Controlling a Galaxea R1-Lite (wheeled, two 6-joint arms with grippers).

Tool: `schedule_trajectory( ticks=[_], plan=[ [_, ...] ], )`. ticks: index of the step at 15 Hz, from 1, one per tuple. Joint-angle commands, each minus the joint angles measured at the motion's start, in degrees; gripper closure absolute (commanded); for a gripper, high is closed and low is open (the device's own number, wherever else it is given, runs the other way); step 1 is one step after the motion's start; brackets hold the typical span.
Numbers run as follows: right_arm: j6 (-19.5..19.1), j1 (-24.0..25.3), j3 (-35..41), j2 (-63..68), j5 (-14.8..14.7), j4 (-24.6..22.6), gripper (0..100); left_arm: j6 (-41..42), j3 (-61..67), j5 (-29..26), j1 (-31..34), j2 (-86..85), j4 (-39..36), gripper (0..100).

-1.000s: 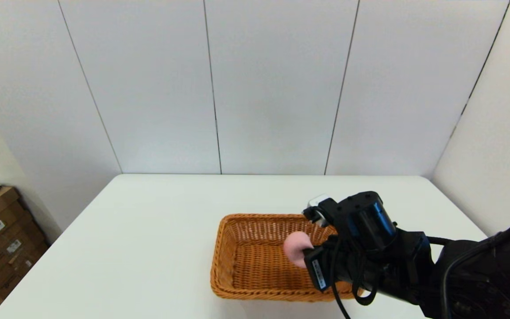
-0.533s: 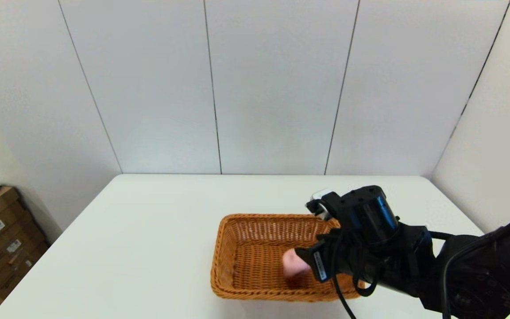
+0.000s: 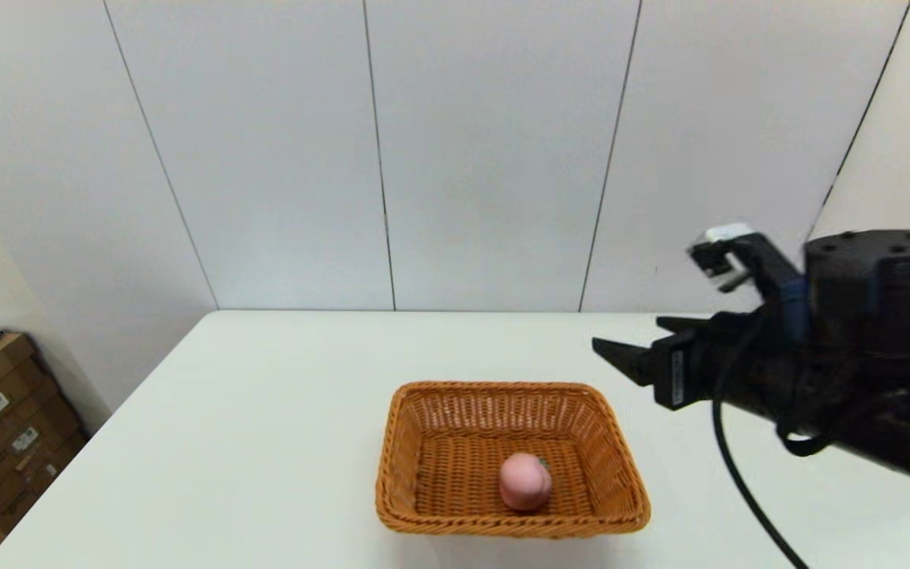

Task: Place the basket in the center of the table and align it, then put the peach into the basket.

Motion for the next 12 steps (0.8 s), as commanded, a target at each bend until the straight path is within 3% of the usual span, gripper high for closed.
schedule_trajectory(
  ticks=[1, 3, 8, 12],
  plan=[
    [-6.4, -2.2, 4.1, -30.2, -0.1, 8.0, 0, 0.0, 0.0, 0.0, 0.0, 0.0, 0.0, 0],
    [-6.5, -9.1, 4.7, -39.4, 0.6, 15.2, 0, 0.0, 0.0, 0.0, 0.0, 0.0, 0.0, 0],
    [-7.0, -23.0, 12.5, -58.0, 1.0, 24.6, 0, 0.0, 0.0, 0.0, 0.0, 0.0, 0.0, 0],
    [-7.5, -28.7, 14.8, -69.0, 1.0, 32.2, 0, 0.0, 0.0, 0.0, 0.0, 0.0, 0.0, 0]
  ],
)
